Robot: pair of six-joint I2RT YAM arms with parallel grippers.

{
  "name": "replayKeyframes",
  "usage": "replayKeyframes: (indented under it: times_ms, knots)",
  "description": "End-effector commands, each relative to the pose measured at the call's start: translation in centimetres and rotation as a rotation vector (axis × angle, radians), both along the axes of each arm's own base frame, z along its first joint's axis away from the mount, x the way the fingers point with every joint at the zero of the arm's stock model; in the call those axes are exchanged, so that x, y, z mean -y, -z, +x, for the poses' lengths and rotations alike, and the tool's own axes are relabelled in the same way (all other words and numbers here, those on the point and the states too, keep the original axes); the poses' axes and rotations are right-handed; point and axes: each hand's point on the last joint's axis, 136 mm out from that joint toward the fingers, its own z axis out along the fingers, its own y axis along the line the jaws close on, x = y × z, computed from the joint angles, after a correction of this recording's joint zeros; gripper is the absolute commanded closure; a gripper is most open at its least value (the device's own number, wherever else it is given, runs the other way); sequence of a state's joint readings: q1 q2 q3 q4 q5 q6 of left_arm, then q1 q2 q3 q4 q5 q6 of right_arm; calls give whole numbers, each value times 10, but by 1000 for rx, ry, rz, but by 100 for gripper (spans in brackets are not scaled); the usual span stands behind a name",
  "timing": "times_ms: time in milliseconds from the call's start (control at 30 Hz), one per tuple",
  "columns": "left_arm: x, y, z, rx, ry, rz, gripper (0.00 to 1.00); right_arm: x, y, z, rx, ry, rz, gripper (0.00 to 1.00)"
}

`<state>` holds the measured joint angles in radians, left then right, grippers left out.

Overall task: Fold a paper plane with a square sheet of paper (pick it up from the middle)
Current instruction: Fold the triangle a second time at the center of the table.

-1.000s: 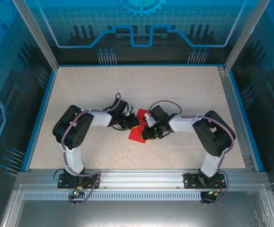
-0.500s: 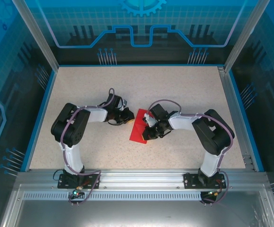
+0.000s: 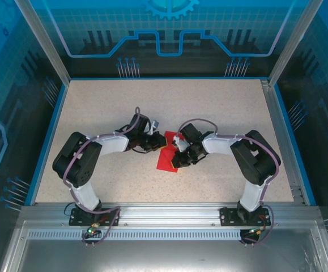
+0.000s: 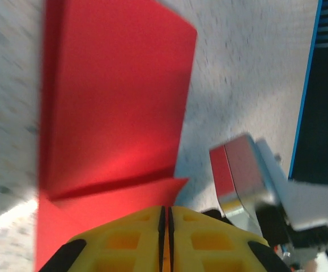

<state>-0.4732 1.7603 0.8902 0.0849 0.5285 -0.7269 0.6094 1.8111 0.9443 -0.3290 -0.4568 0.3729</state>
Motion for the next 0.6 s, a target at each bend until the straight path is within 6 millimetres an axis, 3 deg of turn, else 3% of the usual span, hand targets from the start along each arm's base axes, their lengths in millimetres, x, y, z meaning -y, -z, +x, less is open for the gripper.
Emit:
replayKeyframes:
  times_ms: [0,233,400,533,567]
  knots:
    - [6,19,-15,-60,43,0,87,16,4,-3,-16,31,-60,92]
    - [0,57,-18,-134,44,77,90,10,-16,-1,3,59,0,91]
    - [-3,68,-25,-155,44,88,91,2,-38,-2,22,75,70,89]
    - [-5,68,-27,-153,46,93,91,-7,-37,-8,6,73,87,89]
    - [-5,67,-28,-155,47,92,91,-5,-28,-15,-18,73,75,89]
